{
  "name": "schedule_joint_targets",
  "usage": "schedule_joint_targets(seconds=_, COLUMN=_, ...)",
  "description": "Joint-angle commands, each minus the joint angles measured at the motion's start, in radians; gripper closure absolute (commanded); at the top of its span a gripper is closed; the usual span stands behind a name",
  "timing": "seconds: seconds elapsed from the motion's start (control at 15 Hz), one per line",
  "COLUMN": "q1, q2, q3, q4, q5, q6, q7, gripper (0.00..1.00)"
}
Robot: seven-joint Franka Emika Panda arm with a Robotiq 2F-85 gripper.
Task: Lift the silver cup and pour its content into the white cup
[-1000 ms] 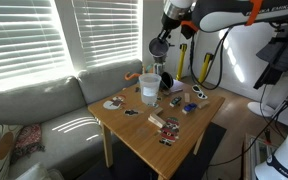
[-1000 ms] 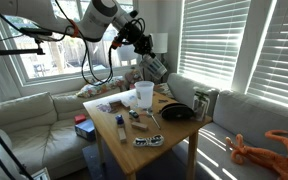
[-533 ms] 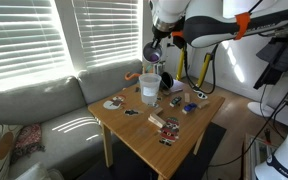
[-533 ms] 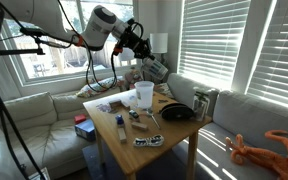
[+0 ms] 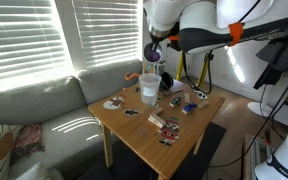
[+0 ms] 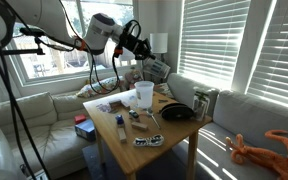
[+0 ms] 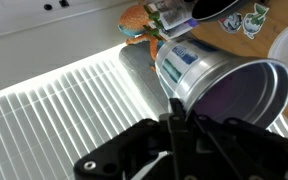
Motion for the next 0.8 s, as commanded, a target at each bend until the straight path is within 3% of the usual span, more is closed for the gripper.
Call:
schedule_joint_targets(seconds=0.0, q1=0.017, q2=0.007, q3=-0.01, q4=0.011, q5=-0.002, q6=-0.013, q7=0.002, gripper=0.96)
schedule_joint_targets(seconds=0.73, q1=0.067, q2=0.058, q3=0.013, q4=0.007, q5=-0.122, q6=-0.137, q7=-0.011, gripper=0.99)
